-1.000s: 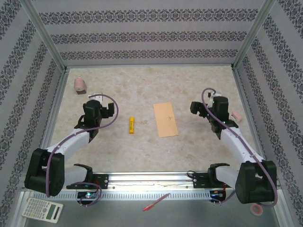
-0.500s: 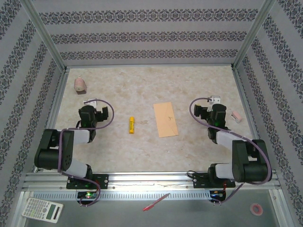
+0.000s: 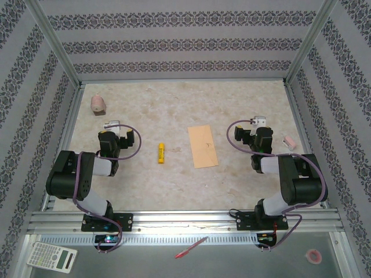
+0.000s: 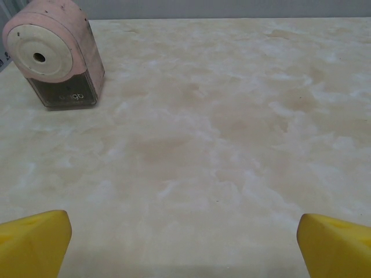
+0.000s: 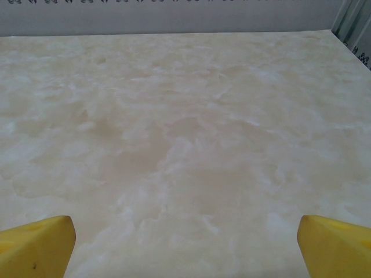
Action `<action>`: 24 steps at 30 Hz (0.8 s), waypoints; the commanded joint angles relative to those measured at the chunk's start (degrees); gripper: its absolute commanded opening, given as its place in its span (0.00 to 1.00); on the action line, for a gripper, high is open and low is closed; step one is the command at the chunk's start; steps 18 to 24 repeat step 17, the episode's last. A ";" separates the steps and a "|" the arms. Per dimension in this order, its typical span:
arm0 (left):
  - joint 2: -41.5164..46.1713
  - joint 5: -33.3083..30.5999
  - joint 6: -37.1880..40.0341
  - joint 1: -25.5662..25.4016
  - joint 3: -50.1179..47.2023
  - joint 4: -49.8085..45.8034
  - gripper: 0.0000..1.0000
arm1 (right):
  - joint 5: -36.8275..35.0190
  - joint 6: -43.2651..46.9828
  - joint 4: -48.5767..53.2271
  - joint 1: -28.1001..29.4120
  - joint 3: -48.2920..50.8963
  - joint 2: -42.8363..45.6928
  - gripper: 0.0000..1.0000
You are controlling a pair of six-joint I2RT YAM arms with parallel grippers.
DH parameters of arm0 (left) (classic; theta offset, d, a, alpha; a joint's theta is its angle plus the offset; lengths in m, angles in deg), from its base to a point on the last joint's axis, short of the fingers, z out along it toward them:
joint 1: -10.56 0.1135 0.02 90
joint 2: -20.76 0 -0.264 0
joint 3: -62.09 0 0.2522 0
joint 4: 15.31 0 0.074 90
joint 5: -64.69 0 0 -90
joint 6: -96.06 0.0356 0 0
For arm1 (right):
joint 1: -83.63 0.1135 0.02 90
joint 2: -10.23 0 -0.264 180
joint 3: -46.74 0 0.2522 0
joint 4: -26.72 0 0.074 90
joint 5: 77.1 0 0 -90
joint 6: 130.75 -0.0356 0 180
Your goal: Place the letter into the envelope and seal it
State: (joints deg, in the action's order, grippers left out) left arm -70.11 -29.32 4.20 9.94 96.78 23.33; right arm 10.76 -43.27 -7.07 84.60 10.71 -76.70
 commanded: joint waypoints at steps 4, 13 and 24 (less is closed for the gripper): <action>-0.25 3.19 1.54 0.63 1.09 1.94 1.00 | 0.46 1.14 -2.72 -0.07 -0.15 0.46 0.98; -0.25 3.85 1.69 0.68 1.39 1.56 1.00 | 0.49 1.15 -2.73 -0.12 -0.15 0.51 0.98; -0.23 4.01 1.87 0.69 1.22 1.76 1.00 | 0.51 1.15 -2.74 -0.09 -0.13 0.47 0.98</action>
